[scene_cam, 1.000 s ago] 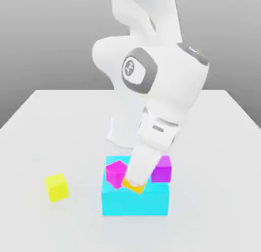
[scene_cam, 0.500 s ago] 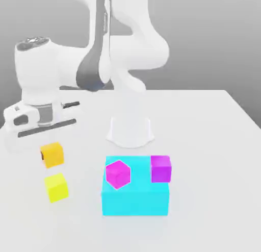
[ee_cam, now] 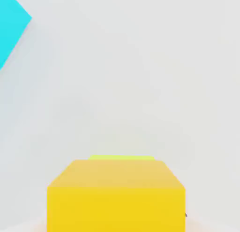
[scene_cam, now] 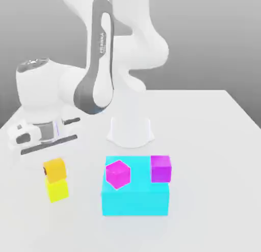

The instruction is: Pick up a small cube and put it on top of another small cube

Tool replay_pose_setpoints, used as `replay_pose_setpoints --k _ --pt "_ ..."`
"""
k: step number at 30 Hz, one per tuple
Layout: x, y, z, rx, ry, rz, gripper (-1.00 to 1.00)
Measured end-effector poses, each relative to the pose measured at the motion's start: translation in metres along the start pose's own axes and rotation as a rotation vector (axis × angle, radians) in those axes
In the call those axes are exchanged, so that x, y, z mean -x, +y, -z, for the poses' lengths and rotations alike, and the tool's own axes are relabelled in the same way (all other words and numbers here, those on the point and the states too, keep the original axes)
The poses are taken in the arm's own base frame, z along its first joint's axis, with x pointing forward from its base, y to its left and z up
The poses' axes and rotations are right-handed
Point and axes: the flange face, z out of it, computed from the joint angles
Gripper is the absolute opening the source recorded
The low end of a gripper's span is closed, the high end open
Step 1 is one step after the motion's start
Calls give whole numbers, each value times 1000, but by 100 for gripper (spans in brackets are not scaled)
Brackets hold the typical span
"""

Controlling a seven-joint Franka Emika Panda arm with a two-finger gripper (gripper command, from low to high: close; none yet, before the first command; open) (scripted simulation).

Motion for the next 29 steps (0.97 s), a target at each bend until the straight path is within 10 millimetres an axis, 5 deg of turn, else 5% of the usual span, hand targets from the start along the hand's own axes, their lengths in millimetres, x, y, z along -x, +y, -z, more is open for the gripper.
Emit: replay_pose_setpoints --k 1,2,9,29 --pt "2 1 -4 6 -1 -2 -100" --pt "3 2 -8 10 -2 -3 100" --pt "3 2 -8 11 -1 -4 100" --pt "2 0 57 8 -2 -2 100"
